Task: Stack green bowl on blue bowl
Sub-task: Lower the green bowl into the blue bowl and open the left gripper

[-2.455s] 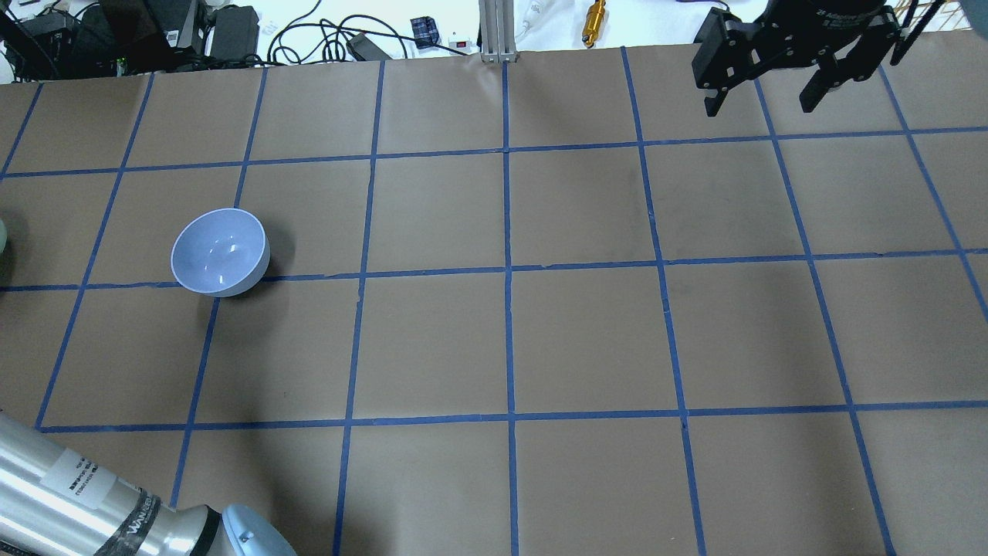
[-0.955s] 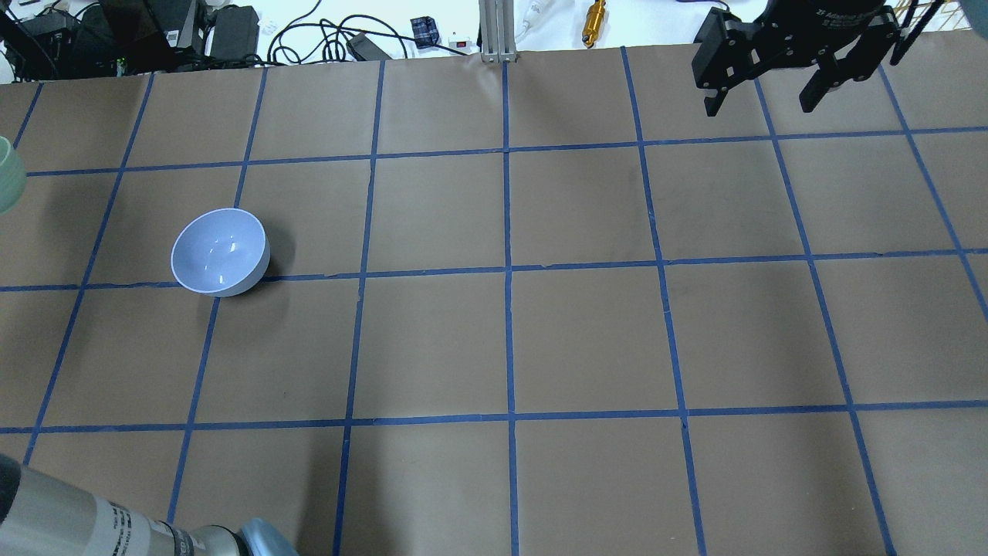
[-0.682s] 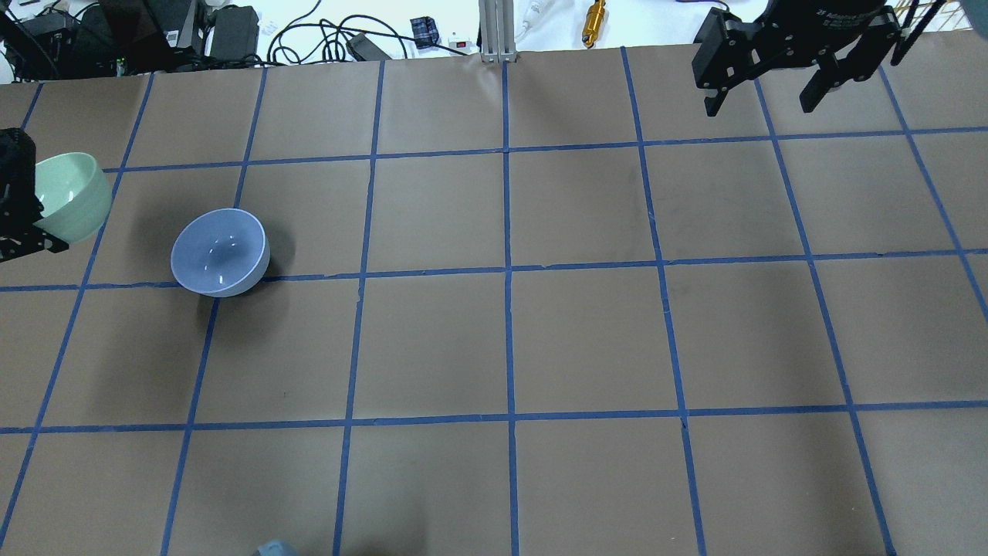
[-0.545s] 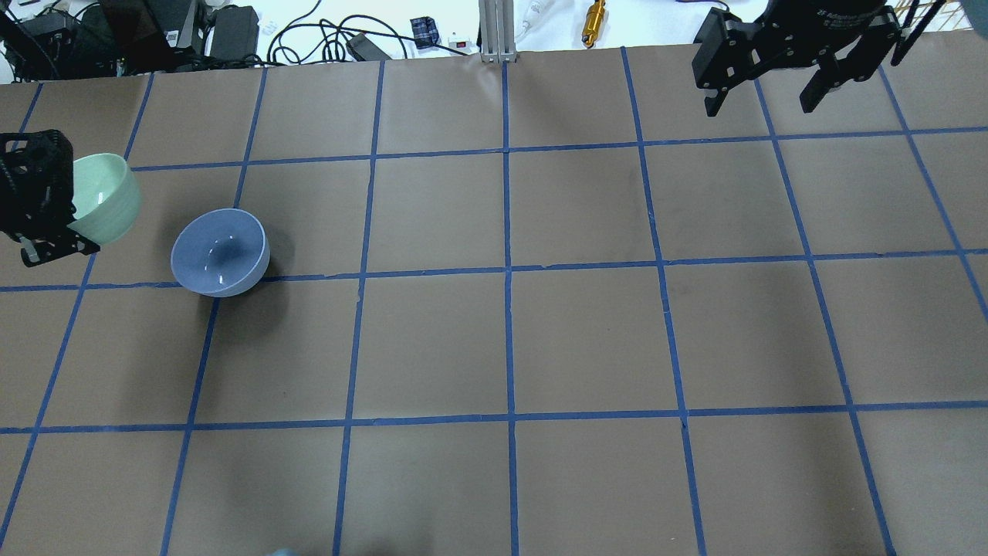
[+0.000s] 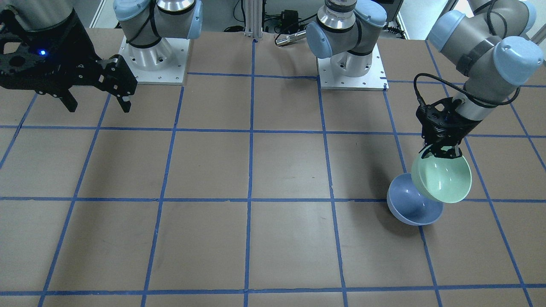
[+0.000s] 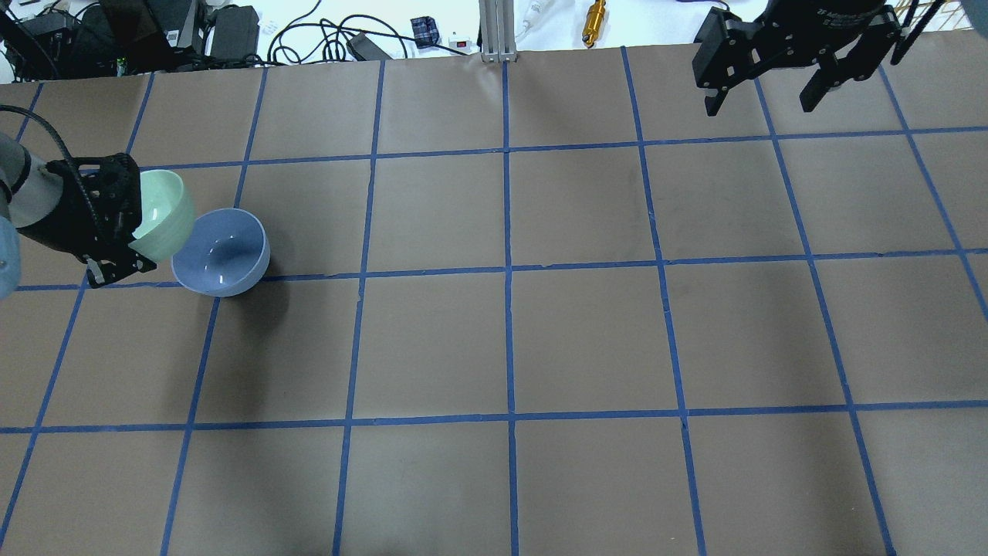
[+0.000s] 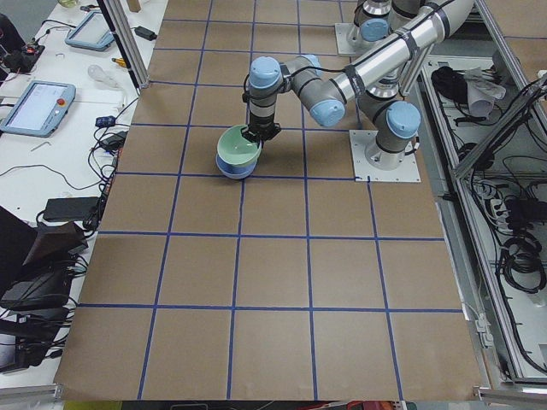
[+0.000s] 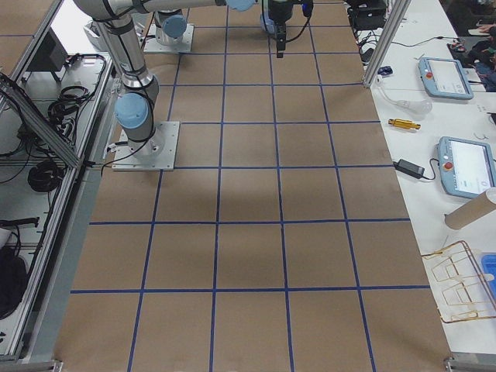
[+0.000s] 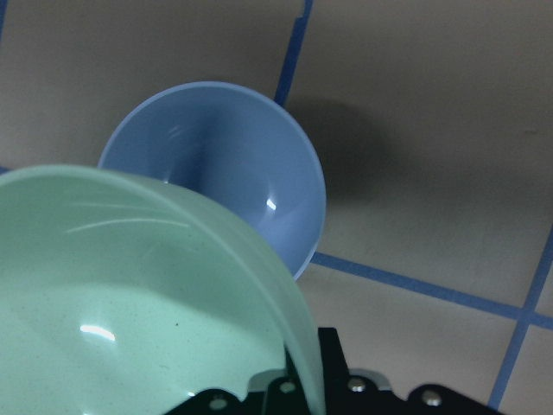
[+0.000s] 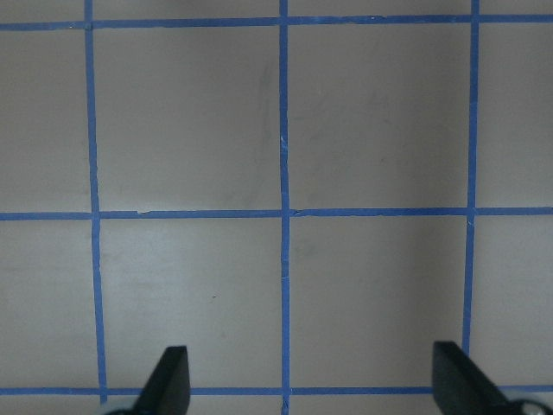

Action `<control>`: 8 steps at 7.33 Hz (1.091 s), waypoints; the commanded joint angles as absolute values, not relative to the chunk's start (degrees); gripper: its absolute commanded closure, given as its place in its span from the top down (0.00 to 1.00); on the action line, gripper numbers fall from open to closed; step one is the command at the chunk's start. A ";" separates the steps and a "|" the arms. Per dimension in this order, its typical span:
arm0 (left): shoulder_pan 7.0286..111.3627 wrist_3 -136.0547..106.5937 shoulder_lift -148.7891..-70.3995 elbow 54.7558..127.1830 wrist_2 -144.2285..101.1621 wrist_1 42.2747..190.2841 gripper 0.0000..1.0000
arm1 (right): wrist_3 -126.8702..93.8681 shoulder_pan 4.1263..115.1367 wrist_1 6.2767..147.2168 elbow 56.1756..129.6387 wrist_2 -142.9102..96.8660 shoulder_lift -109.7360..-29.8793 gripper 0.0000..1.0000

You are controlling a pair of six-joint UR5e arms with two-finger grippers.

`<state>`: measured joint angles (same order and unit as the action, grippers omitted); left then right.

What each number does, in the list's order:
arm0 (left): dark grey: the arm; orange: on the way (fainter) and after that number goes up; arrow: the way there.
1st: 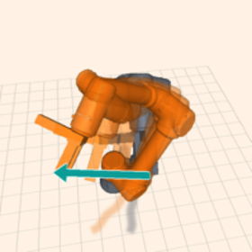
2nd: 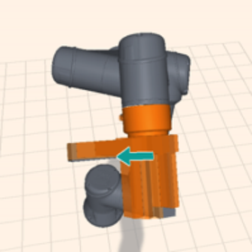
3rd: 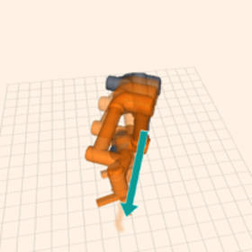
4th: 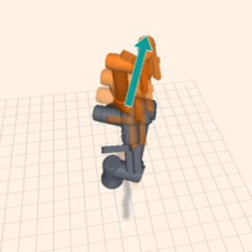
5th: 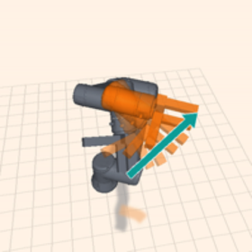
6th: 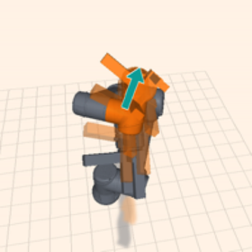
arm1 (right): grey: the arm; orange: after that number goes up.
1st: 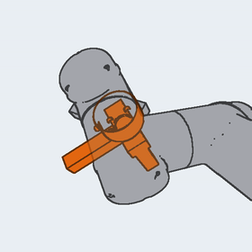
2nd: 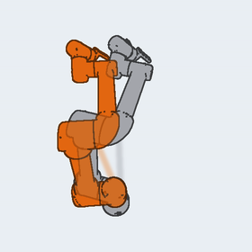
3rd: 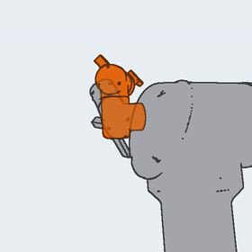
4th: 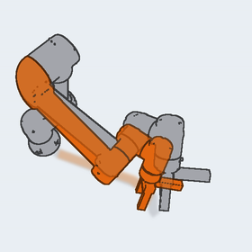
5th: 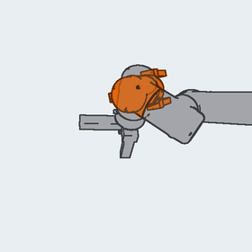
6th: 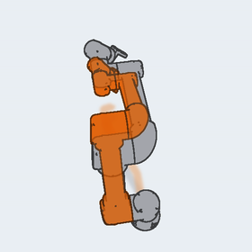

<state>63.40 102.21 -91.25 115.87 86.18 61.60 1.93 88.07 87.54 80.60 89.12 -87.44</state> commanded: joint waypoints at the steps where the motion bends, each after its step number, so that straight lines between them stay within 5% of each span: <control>1: 64.16 102.48 -93.07 117.07 84.73 57.60 0.00 | 1.93 88.07 87.54 80.60 89.12 -87.45 1.00; 3: 64.07 102.57 -95.61 116.81 83.94 53.37 0.00 | 2.02 88.07 87.54 80.60 89.12 -87.36 1.00; 5: 64.07 102.39 -97.29 116.89 81.92 52.47 0.84 | 2.02 88.07 87.54 80.60 89.12 -87.36 1.00; 8: 64.60 99.95 -95.99 115.15 82.18 54.13 0.94 | 2.02 88.07 87.54 80.60 89.21 -87.36 1.00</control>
